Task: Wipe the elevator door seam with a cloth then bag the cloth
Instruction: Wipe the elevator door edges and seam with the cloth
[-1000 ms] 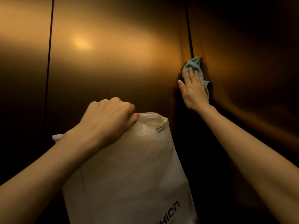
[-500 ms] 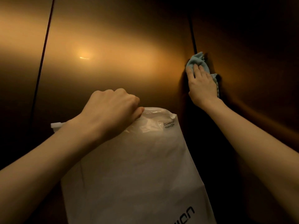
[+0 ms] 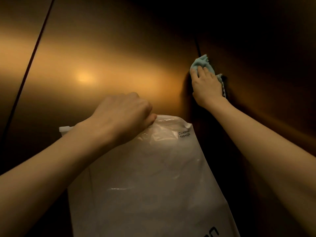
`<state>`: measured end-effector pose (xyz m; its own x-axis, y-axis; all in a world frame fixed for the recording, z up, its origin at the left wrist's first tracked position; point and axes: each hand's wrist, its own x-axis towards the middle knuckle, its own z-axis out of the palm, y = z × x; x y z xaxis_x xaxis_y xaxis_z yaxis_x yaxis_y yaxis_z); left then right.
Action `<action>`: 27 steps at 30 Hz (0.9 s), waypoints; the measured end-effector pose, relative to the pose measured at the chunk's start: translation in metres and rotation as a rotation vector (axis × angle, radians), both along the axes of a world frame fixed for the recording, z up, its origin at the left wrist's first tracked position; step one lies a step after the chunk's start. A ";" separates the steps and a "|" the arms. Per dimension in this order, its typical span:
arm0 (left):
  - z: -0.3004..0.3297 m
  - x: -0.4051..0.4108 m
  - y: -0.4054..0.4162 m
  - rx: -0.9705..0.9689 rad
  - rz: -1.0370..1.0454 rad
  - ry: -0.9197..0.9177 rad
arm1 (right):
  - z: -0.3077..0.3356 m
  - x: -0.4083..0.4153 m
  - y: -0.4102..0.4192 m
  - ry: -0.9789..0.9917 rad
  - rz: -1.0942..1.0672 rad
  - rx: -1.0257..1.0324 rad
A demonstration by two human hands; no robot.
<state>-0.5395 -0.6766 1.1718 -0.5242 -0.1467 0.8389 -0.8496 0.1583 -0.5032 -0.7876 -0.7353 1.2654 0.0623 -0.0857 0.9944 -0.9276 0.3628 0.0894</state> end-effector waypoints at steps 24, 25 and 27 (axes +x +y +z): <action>0.068 -0.017 -0.017 0.091 -0.140 0.093 | 0.118 -0.001 0.018 -0.028 0.033 0.039; 0.068 -0.015 -0.018 0.095 -0.141 0.098 | 0.116 -0.001 0.021 -0.009 -0.003 0.025; 0.064 -0.010 -0.017 0.098 -0.156 0.112 | 0.110 -0.003 0.022 0.044 -0.081 0.002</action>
